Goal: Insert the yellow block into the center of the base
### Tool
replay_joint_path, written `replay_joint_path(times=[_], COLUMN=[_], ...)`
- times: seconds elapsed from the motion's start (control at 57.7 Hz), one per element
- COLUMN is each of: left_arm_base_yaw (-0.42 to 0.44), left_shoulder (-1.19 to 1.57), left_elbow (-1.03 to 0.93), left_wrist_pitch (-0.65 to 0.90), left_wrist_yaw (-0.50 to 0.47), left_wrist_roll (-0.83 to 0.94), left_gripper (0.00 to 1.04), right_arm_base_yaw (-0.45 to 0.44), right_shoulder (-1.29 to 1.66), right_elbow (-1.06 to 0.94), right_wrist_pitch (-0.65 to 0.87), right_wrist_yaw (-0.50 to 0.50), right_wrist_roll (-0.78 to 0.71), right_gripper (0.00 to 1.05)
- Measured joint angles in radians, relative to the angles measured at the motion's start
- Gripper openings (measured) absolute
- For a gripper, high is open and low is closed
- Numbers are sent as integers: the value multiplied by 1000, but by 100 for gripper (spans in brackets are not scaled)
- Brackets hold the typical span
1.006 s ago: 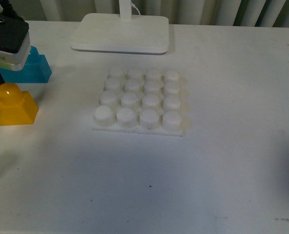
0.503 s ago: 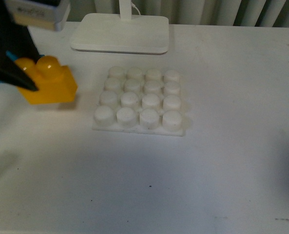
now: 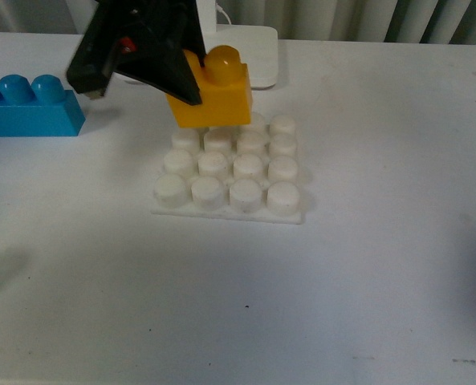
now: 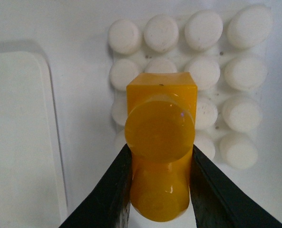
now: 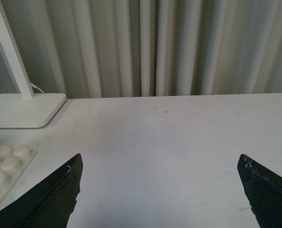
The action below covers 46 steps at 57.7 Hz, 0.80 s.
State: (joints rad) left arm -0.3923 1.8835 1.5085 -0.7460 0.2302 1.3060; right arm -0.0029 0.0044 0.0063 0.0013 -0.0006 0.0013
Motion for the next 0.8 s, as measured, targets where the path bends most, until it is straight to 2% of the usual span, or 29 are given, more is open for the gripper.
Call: replay_joint_path(times=[0.173,0.798], left_arm_base_yaw=[-39,-27], left_shoulder=[85,153], left_elbow=[66,146], left_wrist_pitch=[2,-83], left_wrist_yaw=[-23,-31], left_wrist_roll=[-44,-31], left_gripper=[30,30], right_arm_base_yaw=[0,0], right_shoulder=[0,0], right_elbow=[0,0], right_wrist_pitch=[0,0], right_wrist_yaw=[0,0], right_wrist_roll=[0,0], right_gripper=[96,96])
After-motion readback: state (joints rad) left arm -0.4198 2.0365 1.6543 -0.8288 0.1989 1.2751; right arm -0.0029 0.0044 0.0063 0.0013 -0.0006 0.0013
